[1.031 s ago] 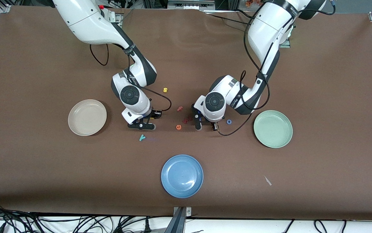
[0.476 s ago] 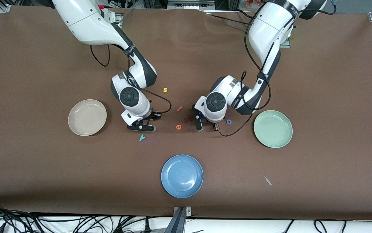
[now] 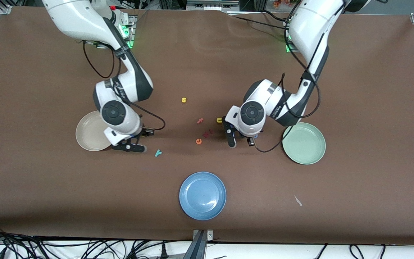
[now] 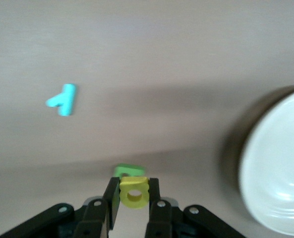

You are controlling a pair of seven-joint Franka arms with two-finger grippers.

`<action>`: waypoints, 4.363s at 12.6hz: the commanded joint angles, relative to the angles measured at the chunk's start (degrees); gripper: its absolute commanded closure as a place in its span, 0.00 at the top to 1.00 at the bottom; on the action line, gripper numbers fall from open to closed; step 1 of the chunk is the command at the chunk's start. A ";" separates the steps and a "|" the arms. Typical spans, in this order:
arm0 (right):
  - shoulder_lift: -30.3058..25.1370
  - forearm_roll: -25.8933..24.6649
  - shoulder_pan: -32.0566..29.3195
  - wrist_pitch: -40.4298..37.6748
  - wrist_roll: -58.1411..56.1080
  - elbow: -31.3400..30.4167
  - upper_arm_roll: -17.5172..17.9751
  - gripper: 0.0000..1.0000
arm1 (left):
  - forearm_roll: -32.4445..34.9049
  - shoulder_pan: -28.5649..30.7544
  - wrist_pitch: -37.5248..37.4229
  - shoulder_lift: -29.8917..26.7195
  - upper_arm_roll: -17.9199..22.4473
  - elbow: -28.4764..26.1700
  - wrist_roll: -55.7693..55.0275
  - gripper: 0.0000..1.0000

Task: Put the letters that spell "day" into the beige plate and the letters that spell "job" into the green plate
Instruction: 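Release the yellow letter on the white plate while the left gripper lowers b, then grasp the cyan y with the right gripper while the left gripper releases b, then place the cyan y on the white plate while the left gripper reaches o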

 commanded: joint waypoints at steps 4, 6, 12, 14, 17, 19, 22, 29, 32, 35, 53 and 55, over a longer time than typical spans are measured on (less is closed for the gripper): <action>-10.45 0.03 0.09 11.69 -17.91 -18.48 -10.53 0.04 | -1.98 7.42 -8.11 -6.91 -0.10 -1.13 -0.33 0.05; -11.59 1.52 0.00 12.04 -23.64 -19.80 -13.88 0.04 | -1.98 11.19 -8.47 -7.10 -0.01 -1.13 -0.33 0.05; -10.19 14.09 0.52 12.21 -23.52 -18.23 -14.51 1.00 | -1.37 19.99 -8.56 -6.31 0.17 -3.23 -4.71 0.07; -7.39 14.27 3.67 12.39 -13.18 -14.12 -14.42 1.00 | -1.19 21.14 -7.87 -5.69 0.25 -6.47 -7.35 0.07; 0.51 15.41 10.00 12.04 9.93 -2.36 -14.42 1.00 | -1.10 21.41 -6.90 -5.69 0.26 -10.17 -7.98 0.06; 3.95 15.67 11.42 12.04 17.43 1.71 -14.33 1.00 | -1.10 22.11 -2.26 -5.60 0.26 -14.03 -7.98 0.05; 9.56 21.72 11.42 11.95 23.60 9.26 -12.31 1.00 | -1.01 24.48 3.47 -5.43 0.26 -17.73 -7.98 0.06; 17.58 23.24 11.34 9.93 27.66 17.11 -11.87 1.00 | -1.01 24.49 5.50 -4.99 0.26 -19.41 -8.06 0.16; 18.81 23.41 11.34 7.30 27.75 18.42 -11.87 0.97 | -1.01 24.57 5.41 -5.07 0.26 -19.41 -7.98 0.43; 19.95 23.32 11.34 6.41 29.51 20.10 -11.87 0.81 | -1.01 24.49 4.80 -6.12 0.17 -19.23 -7.80 1.00; 16.37 19.90 9.75 -12.28 9.96 25.03 -14.67 0.00 | -2.33 15.79 3.91 -5.69 -7.30 -10.36 -71.74 1.00; 11.02 19.99 9.84 -15.90 -2.96 19.34 -17.31 0.00 | -2.59 14.74 6.28 -4.46 -7.30 -10.36 -78.69 1.00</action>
